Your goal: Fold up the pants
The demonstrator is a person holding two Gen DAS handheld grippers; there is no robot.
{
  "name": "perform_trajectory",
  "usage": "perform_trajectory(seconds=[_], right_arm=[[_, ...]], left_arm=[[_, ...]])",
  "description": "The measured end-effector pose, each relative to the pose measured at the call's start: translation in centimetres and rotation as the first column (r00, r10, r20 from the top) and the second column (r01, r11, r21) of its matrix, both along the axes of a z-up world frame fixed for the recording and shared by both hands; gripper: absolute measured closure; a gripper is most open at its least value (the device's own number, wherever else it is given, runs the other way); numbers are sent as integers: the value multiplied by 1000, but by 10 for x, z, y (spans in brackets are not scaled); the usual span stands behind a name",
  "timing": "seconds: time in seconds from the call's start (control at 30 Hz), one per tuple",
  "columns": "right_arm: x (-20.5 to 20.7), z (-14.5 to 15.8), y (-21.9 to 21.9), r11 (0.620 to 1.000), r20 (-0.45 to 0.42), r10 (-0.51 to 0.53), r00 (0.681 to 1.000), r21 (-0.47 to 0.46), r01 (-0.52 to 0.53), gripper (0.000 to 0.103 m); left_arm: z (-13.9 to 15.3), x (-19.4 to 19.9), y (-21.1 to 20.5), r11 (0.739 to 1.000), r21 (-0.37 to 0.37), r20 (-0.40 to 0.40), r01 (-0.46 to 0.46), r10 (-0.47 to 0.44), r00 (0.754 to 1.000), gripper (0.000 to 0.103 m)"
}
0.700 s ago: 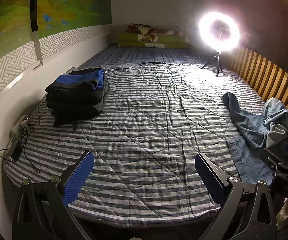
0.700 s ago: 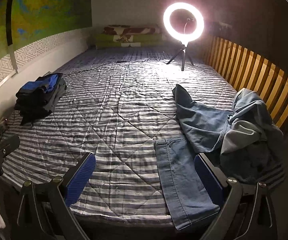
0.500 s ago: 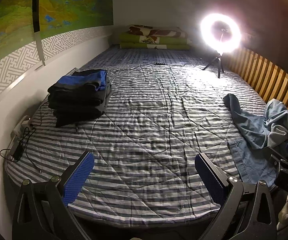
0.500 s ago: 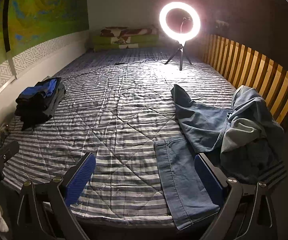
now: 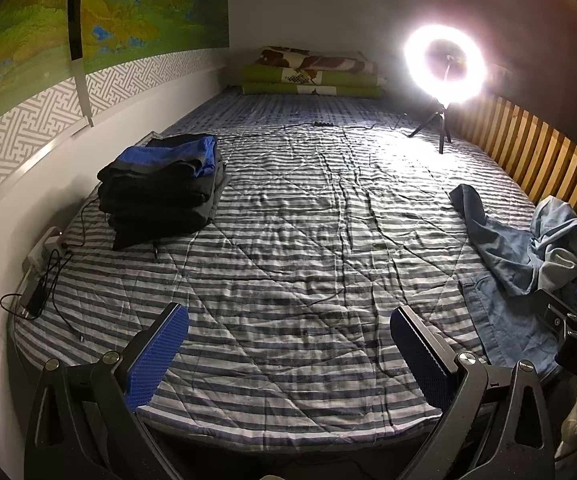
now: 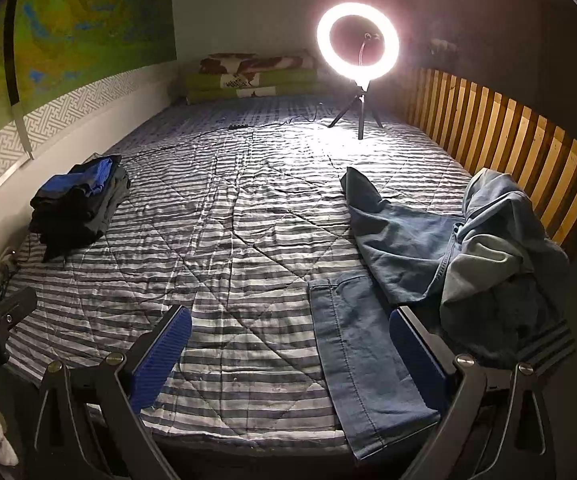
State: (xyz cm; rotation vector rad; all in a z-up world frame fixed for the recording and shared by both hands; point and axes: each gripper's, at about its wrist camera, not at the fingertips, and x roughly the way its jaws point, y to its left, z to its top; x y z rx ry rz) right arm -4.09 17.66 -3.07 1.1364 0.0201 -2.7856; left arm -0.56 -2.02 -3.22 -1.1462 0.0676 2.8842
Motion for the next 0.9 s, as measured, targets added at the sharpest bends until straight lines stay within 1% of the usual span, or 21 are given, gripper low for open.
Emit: perform_trajectory(seconds=[0.9], right_arm=[[0,-5,1,1000,3,-7,1000,3,7,5]], left_arm=[[-3,1,2,1000,-6,7,8,-8,1000,1]])
